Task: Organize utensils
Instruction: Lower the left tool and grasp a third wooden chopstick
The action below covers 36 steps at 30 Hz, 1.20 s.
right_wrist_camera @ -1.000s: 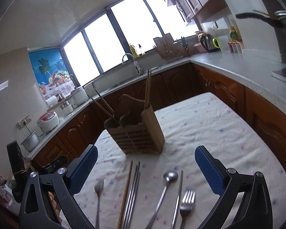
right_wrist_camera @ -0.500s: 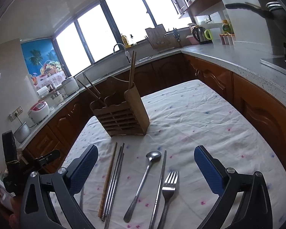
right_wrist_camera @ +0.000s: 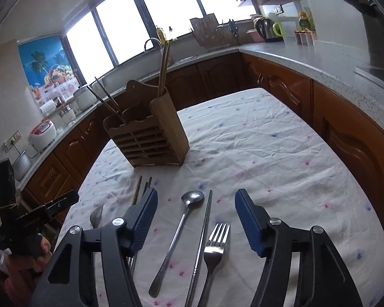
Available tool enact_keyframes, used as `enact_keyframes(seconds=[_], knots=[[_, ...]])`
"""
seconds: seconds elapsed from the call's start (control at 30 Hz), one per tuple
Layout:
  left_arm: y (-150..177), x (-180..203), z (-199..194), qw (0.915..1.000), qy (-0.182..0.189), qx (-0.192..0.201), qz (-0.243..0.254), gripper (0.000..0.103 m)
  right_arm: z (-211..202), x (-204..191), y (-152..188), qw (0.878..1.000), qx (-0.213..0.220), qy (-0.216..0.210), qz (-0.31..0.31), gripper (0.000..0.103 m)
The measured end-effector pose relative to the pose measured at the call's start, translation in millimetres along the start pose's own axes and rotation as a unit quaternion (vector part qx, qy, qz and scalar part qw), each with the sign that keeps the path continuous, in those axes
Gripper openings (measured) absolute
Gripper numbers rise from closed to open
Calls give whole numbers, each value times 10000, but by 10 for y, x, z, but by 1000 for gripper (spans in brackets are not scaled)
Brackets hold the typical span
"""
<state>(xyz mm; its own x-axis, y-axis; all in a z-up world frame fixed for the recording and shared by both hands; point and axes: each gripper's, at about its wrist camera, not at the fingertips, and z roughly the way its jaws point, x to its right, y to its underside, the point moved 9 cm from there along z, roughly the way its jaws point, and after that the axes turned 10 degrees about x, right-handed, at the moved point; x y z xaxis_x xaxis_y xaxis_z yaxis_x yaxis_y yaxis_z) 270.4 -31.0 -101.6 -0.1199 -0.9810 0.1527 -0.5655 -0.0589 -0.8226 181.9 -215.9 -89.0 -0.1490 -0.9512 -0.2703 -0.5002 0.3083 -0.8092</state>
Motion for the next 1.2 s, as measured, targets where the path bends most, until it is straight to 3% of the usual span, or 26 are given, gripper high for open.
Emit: enact_keyframes(seconds=[0.27,0.83,1.03,1.2], knots=[[-49,120,494,9986,39,-515,133,70,233,30,50,9993,-362,24,-103,46],[67,233,1599,9877,-110,-1474,517,39,889,188,453,9873,-1451,378,-524,19],[59,296,1739,9873,-207,-1396,729,37,920,186,425,9857,-1452,460,-720,16],[63,374,1812,9868,-177,-1349,878,17,955,180,419,9847,-1443,505,-833,14]])
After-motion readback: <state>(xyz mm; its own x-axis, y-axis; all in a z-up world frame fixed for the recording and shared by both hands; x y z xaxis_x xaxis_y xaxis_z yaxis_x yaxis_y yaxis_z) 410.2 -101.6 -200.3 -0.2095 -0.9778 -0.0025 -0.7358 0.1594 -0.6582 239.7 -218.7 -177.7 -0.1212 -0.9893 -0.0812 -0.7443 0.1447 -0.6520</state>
